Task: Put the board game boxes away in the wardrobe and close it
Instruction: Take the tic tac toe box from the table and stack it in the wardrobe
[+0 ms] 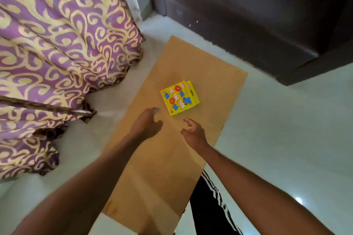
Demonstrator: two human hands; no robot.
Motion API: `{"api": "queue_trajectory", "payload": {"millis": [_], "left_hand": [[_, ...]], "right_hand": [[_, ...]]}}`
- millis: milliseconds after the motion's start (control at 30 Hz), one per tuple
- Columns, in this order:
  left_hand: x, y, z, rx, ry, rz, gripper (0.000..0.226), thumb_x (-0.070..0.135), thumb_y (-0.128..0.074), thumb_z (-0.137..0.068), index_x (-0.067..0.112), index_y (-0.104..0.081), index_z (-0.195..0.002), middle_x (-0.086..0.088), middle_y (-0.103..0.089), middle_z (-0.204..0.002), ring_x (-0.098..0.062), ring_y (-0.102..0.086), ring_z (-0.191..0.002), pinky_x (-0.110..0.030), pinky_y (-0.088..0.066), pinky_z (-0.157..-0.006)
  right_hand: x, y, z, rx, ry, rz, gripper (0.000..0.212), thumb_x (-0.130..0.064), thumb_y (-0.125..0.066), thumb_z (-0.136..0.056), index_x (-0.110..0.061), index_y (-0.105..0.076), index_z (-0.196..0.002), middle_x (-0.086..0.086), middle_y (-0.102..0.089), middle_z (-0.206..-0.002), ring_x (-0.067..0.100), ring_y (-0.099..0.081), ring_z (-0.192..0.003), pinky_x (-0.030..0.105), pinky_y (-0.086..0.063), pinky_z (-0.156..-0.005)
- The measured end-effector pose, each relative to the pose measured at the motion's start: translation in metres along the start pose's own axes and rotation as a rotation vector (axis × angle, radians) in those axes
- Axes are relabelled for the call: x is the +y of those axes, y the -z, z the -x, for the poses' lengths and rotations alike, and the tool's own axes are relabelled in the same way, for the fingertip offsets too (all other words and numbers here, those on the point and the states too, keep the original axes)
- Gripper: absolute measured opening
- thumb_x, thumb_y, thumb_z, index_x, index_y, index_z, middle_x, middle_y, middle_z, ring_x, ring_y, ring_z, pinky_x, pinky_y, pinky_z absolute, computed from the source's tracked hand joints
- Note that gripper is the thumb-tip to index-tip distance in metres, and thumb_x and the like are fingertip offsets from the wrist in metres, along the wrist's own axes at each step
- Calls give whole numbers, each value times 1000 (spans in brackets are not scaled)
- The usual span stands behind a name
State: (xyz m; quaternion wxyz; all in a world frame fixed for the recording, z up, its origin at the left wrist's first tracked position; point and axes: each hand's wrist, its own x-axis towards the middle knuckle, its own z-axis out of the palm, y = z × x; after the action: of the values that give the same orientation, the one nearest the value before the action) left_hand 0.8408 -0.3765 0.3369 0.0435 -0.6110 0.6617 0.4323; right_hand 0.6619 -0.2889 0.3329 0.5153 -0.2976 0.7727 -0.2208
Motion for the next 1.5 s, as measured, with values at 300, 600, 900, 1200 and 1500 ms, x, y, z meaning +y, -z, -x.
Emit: {"api": "queue_trajectory", "payload": {"millis": [300,600,900,1200,1500], "left_hand": [[31,-33,-152,-103,29,-279,78,29,-59,-86,13,-21,-151,-8,-25,-158,-32,-26,-144,-50,-33,-111],[7,-60,-125,-239,371,153,78,32,-54,-56,13,-50,-131,-15,-62,-120,-33,-64,-103,-39,-56,-83],[7,-100,30,-21,599,846,42,2,-66,-77,7,-60,-119,-9,-68,-119,-21,-65,-100,-29,-50,-74],[-4,-113,252,314,369,667,83,13,-66,-84,43,-21,-148,15,-58,-111,-13,-64,-95,-37,-59,-77],[-107,-187,516,661,530,649,81,22,-68,-82,43,-27,-149,-3,-54,-116,-16,-63,-91,-39,-57,-82]], "right_hand": [[30,-10,-135,-154,-97,-95,55,-5,-58,-84,-23,-55,-135,-4,-63,-117,-3,-47,-61,15,-42,-60],[60,7,-154,-246,-49,-67,54,-4,-54,-79,-28,-61,-128,8,-51,-133,16,-59,-116,38,-52,-98],[45,38,-69,-455,120,274,54,2,-55,-88,-24,-54,-136,6,-40,-132,13,-45,-123,11,-42,-95],[34,19,103,-616,402,452,60,0,-65,-82,-30,-55,-133,4,-38,-130,16,-43,-123,10,-35,-94],[85,-94,325,-822,755,683,65,0,-72,-77,-35,-57,-129,-3,-39,-120,14,-45,-115,26,-45,-101]]}}
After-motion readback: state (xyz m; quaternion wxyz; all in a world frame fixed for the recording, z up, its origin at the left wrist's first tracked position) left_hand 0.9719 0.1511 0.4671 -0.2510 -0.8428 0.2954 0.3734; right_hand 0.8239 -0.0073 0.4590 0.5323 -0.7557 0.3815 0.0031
